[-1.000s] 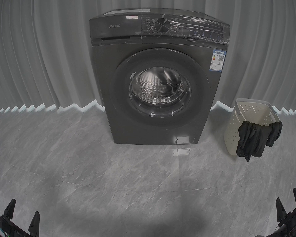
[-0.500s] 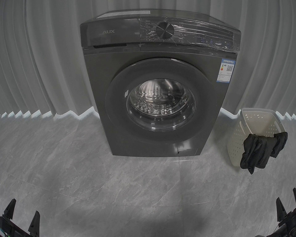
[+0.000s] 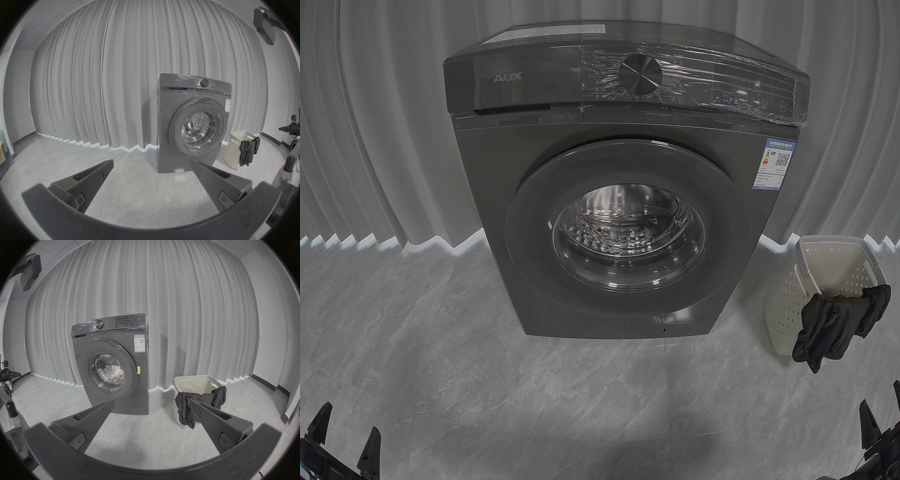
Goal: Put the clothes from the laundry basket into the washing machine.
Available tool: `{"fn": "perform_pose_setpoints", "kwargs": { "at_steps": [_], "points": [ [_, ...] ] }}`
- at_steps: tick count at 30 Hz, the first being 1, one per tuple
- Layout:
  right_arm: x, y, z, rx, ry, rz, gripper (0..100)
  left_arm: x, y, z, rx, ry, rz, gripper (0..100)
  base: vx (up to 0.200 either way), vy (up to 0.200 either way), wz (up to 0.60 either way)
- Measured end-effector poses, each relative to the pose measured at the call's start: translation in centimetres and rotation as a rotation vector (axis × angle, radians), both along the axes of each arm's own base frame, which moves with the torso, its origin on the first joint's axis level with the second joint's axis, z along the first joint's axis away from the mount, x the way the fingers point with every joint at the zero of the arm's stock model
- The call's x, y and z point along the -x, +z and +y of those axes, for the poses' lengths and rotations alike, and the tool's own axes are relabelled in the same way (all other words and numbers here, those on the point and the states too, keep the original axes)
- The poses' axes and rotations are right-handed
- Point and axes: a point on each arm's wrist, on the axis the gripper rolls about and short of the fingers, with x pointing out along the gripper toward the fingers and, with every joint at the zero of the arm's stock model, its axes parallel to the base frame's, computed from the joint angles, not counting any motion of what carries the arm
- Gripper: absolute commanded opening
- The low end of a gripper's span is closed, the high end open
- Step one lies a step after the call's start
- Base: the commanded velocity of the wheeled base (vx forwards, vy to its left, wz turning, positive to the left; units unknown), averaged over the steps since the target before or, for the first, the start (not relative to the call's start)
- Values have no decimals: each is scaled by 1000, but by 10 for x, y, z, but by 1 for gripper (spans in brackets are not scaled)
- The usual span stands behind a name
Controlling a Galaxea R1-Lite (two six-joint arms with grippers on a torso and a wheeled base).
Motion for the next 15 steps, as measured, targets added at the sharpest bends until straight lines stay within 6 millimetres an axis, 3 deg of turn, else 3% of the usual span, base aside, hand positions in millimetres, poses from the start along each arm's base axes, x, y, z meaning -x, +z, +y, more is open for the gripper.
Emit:
{"fn": "perform_pose_setpoints", "kwargs": {
  "at_steps": [1, 15],
  "points": [
    [0, 0, 0, 0, -1, 0, 100, 0, 0, 0, 0, 0, 0, 100, 0, 0, 0],
    [0, 0, 0, 1, -1, 0, 100, 0, 0, 0, 1, 1, 0, 100, 0, -200, 0]
  ]
}}
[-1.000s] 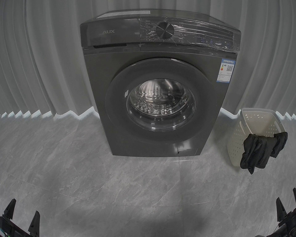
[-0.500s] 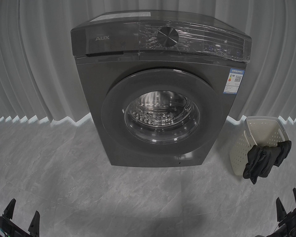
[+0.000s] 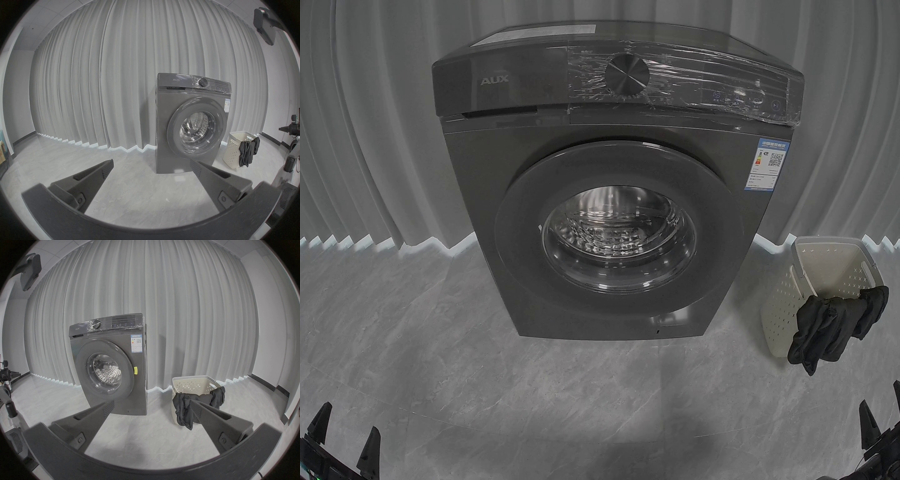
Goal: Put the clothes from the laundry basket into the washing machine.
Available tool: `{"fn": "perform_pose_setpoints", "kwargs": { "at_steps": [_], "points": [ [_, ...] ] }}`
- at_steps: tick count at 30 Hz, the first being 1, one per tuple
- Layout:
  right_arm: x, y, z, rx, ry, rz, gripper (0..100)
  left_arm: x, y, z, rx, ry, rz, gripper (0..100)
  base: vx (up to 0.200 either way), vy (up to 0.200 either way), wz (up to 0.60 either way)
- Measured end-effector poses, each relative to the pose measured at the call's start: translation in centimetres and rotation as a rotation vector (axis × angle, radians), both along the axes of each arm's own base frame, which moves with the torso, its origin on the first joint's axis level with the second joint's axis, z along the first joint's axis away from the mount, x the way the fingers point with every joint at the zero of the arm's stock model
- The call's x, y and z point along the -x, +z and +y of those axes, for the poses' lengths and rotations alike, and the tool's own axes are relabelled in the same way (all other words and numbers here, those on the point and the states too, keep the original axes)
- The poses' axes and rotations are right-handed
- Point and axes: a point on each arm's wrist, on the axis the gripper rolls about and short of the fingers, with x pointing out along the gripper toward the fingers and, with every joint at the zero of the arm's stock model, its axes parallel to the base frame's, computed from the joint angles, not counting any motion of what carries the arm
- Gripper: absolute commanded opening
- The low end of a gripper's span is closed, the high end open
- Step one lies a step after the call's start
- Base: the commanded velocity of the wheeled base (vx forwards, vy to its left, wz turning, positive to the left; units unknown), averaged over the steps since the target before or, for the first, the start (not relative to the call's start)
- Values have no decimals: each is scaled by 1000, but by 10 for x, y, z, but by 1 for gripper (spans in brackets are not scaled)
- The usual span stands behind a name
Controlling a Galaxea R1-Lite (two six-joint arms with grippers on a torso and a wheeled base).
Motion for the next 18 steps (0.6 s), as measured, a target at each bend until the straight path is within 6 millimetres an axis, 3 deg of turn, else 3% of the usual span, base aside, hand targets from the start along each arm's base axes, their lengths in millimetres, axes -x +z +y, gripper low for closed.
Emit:
{"fn": "perform_pose_setpoints", "kwargs": {
  "at_steps": [18],
  "points": [
    [0, 0, 0, 0, 0, 0, 100, 0, 0, 0, 0, 0, 0, 100, 0, -200, 0]
  ]
}}
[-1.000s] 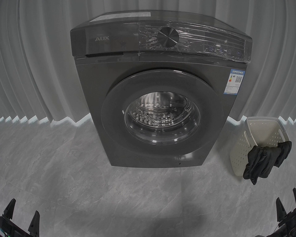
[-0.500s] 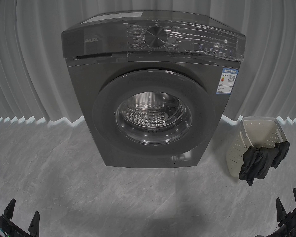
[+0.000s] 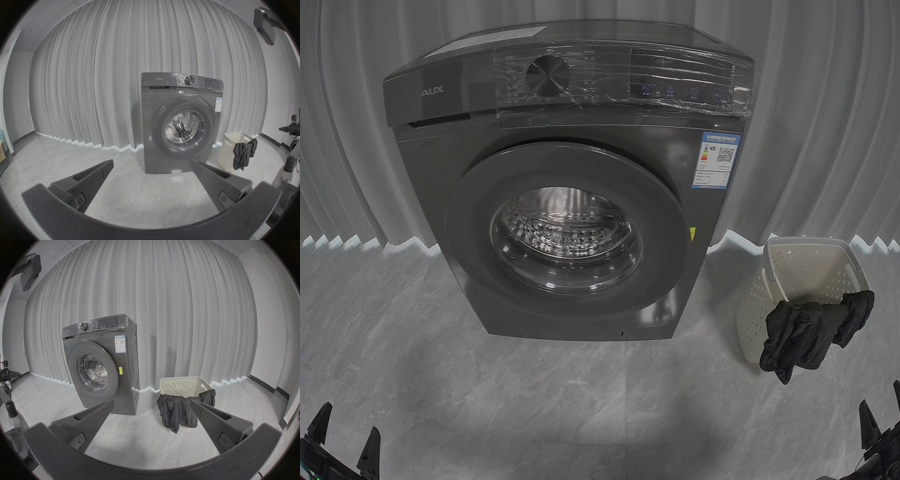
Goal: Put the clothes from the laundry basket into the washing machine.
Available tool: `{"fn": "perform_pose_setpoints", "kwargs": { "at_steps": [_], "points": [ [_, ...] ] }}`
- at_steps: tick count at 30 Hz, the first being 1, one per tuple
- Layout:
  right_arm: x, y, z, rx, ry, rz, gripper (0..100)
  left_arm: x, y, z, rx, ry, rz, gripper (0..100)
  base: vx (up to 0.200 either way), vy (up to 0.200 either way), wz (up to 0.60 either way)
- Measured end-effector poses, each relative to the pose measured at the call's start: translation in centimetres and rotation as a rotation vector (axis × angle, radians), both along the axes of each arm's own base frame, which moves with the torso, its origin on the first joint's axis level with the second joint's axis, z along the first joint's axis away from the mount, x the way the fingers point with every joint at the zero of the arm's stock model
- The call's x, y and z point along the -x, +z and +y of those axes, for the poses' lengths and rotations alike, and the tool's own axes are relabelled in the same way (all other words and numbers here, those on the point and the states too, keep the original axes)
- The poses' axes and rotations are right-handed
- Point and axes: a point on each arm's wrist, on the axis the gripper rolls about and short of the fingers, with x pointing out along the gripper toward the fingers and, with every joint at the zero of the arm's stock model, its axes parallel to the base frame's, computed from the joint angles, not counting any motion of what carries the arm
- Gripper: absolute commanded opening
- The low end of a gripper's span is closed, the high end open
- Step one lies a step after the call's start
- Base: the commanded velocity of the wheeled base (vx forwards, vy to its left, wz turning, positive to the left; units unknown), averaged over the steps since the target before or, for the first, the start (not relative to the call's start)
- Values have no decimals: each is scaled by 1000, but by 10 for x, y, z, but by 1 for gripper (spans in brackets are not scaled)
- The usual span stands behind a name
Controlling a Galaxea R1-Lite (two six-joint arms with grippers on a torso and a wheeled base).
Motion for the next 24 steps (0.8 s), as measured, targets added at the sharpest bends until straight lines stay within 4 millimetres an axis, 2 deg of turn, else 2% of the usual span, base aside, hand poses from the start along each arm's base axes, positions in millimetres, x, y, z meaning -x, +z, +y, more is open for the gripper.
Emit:
{"fn": "perform_pose_setpoints", "kwargs": {
  "at_steps": [24],
  "points": [
    [0, 0, 0, 0, 0, 0, 100, 0, 0, 0, 0, 0, -1, 100, 0, -200, 0]
  ]
}}
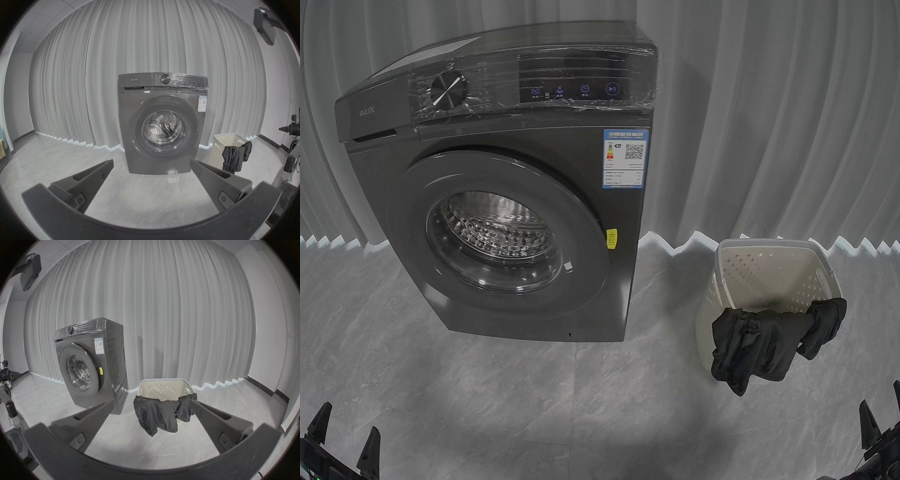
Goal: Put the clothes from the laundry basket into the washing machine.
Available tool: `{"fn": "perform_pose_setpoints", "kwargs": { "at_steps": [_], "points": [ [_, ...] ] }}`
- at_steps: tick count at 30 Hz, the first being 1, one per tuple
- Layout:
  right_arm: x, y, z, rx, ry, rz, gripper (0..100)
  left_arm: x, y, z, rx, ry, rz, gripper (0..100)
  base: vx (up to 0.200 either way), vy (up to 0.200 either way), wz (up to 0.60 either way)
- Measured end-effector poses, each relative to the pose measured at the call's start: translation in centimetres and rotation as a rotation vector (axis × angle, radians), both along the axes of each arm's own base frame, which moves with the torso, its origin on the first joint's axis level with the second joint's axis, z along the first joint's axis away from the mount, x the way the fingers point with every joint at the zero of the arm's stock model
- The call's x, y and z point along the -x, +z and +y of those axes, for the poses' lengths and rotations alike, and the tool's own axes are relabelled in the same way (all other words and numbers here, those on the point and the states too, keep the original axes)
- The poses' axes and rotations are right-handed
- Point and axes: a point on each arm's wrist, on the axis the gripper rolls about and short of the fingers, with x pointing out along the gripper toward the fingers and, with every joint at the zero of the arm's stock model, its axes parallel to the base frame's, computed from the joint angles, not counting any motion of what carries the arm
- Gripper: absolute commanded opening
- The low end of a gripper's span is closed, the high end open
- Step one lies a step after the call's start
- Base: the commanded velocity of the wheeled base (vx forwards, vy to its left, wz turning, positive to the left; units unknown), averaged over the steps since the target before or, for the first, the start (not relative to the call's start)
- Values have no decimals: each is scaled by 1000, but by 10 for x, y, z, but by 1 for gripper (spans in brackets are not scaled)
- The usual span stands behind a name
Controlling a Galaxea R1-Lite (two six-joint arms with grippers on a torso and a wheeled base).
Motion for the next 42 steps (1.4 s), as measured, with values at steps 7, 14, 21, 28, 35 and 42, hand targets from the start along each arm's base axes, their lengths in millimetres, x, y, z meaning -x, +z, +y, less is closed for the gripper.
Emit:
{"fn": "perform_pose_setpoints", "kwargs": {
  "at_steps": [7, 14, 21, 28, 35, 42],
  "points": [
    [0, 0, 0, 0, 0, -1, 100, 0, 0, 0, -1, 0, 1, 100, 0, -200, 0],
    [0, 0, 0, 0, 2, 0, 100, 0, 0, 0, -2, -1, 0, 100, 0, 0, -429],
    [0, 0, 0, 0, 2, 0, 100, 0, 0, 0, -2, -1, 1, 100, 0, -57, -86],
    [0, 0, 0, 0, 0, 0, 100, 0, 0, 0, -2, -1, 0, 100, 0, -200, 0],
    [0, 0, 0, 0, 1, 0, 100, 0, 0, 0, -2, -1, 0, 100, 0, -200, 0],
    [0, 0, 0, 0, 2, 0, 100, 0, 0, 0, -2, -1, 0, 100, 0, -200, 0]
  ]
}}
